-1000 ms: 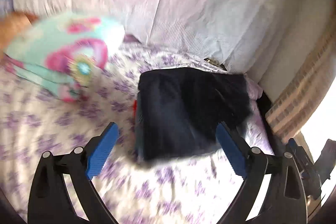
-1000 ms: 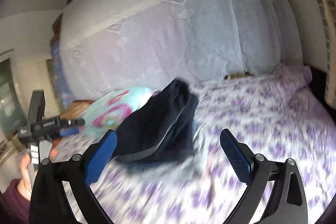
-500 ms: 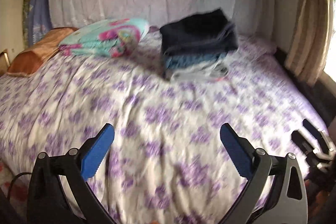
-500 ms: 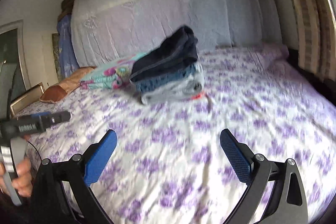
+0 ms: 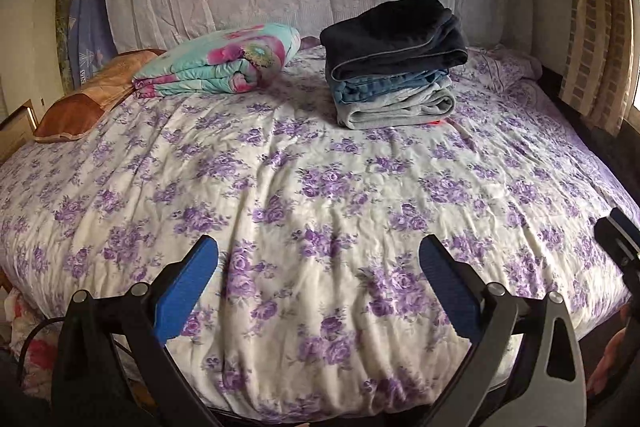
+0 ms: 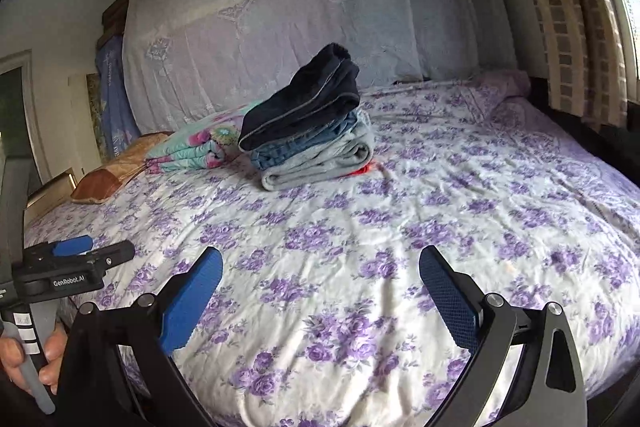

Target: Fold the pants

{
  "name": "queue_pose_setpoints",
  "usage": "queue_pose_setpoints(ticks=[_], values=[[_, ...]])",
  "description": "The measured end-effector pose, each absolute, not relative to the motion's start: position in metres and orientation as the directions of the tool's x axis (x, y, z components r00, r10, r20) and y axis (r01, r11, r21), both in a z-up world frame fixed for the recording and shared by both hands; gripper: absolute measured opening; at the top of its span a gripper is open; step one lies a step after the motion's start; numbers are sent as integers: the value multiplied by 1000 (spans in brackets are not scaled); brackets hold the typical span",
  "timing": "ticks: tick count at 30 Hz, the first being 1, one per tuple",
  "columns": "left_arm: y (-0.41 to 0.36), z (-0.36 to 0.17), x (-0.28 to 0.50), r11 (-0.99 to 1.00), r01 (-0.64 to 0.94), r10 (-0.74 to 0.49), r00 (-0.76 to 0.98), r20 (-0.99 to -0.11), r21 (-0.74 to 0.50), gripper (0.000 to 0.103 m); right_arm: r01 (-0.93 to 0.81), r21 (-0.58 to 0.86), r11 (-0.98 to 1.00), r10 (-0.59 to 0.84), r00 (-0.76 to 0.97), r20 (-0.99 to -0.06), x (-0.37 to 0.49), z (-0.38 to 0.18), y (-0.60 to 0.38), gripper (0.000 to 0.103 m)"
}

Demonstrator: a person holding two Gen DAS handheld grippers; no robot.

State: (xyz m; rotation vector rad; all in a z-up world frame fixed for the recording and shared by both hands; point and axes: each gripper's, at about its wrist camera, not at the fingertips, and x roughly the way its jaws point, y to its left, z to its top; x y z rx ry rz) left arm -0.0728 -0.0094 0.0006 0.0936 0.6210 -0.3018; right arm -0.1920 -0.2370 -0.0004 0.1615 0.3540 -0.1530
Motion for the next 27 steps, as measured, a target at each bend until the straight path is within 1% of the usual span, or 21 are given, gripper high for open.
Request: queue_pose_setpoints(ticks=[6,9,12,19,27], values=[[-7,0,-70,954,299,-239,767,-595,3,98,176,124,977,-121,926,-357,-194,1,-236,99],[-8,1,-71,954,298,-231,780,-581,21,98,174,136,975,-113,921,-372,-192,0,-238,99],[-12,4,-77,946,323,-245,792,-559,43,98,167,127,978,-110,924,-367,-193,1,-235,99],[-15,8,-82,957,272,-182,836,-517,103,98,167,103,980,-121,927,-356,-194,4,-230,99],[-16,1,-73,957,270,-167,812,-559,106,98,163,106,981,-113,923,-368,-192,1,-229,99]])
